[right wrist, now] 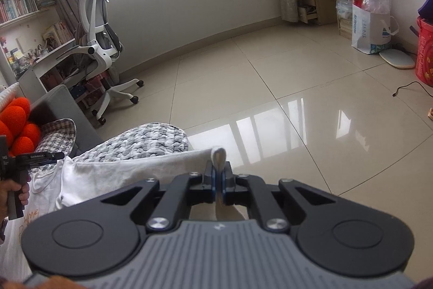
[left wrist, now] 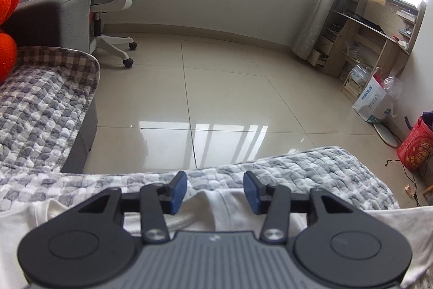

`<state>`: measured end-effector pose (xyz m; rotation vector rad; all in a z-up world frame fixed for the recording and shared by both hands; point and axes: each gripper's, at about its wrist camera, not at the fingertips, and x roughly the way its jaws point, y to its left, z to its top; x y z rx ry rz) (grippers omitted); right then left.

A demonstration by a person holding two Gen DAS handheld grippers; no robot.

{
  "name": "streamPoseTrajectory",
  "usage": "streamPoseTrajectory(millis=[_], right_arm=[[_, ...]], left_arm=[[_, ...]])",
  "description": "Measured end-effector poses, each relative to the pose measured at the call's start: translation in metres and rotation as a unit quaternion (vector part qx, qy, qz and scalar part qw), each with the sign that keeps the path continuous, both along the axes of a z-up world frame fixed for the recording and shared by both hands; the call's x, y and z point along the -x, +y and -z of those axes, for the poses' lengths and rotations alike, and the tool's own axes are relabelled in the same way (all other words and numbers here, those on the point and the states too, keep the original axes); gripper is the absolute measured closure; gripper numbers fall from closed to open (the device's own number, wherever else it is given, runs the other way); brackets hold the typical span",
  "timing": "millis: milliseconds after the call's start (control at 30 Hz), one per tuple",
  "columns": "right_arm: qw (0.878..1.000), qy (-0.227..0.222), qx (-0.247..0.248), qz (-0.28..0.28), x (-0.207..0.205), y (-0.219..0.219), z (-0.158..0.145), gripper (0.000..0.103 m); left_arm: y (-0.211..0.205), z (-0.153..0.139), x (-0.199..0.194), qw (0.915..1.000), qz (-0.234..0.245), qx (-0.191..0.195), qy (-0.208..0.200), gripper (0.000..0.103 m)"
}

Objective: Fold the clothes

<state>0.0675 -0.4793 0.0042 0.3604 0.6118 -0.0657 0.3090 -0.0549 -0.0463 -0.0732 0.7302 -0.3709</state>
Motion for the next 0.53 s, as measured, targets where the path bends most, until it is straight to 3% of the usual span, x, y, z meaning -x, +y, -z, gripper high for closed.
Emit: streamPoseTrajectory(millis=[167,333,533], right_arm=[[1.0,0.006,0.005,0.013,-0.003,0.0,0.006,0.098],[0.999,-0.003,0.007,0.033,-0.002,0.0,0.004,0.098],[0.997,-0.032,0.033,0.06,0.006,-0.004,0.0,0.098]], left_arm=[[0.001,0.01,-0.004,0.9997,0.017,0.014,0.009,0.06],[-0.002,0.011,0.007,0.9994,0.029,0.006,-0.021,0.099],[0.013,0.001,0.018,0.9956,-0.005,0.049,-0.08,0.1]])
